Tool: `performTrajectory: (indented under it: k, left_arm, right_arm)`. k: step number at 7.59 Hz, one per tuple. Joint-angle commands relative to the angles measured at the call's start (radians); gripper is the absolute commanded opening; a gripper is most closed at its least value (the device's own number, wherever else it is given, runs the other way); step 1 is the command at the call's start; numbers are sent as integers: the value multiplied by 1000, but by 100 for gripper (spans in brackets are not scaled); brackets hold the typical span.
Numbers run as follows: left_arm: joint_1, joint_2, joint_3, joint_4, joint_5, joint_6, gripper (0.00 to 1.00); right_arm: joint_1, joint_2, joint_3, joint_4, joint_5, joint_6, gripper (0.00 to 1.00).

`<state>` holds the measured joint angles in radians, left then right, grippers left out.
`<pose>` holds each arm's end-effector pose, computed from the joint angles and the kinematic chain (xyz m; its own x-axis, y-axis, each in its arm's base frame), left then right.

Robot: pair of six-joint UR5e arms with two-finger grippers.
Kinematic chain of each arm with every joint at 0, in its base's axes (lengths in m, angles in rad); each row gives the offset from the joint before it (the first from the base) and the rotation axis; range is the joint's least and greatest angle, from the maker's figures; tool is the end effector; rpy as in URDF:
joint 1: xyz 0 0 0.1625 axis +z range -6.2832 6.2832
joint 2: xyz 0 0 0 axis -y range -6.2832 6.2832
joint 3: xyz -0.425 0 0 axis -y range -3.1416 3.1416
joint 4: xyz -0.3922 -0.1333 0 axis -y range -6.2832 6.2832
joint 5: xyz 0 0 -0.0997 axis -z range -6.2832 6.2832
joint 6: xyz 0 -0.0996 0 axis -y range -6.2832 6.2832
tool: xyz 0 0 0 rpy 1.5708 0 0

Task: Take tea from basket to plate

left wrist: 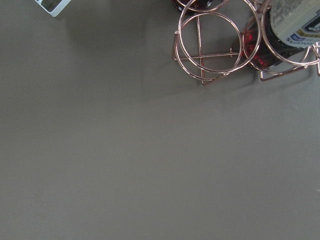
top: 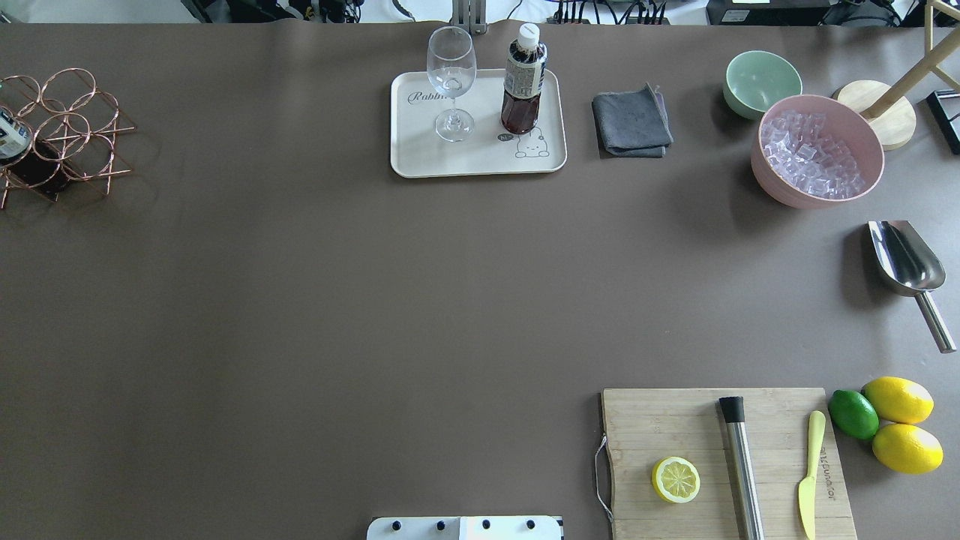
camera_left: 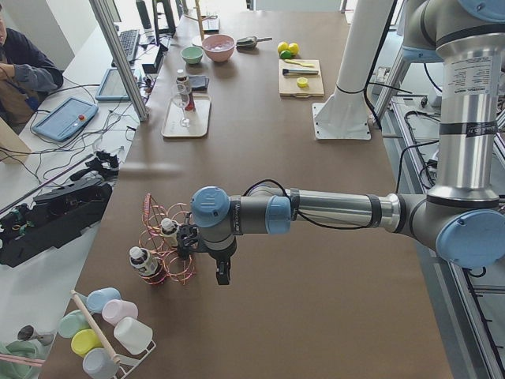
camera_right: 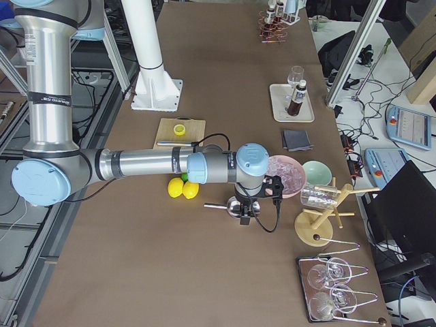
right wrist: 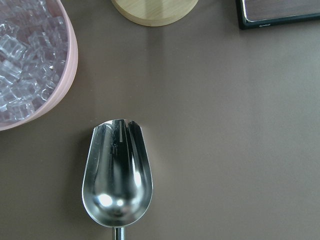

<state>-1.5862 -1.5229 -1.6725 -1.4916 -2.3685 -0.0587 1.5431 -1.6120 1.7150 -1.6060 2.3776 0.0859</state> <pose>-0.0692 -0.4682 0.6380 0.6959 -0.0875 -0.7128 0.0563 0.9961 -0.0673 0.0482 -0.4783 0.6088 0.6900 0.0178 0.7236 -0.0317 0.9995 0.0057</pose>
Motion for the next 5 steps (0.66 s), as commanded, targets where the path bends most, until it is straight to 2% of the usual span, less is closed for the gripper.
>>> performTrajectory:
  k: [1,5]
  left_arm:
    - [0,18,-4,-44,0,-68,98]
    - [0,18,-3,-45,0,-79,98]
  right_arm:
    - [5,0,0,0,-1,0,100]
    - [5,-2,-2,1,-8,-8,100]
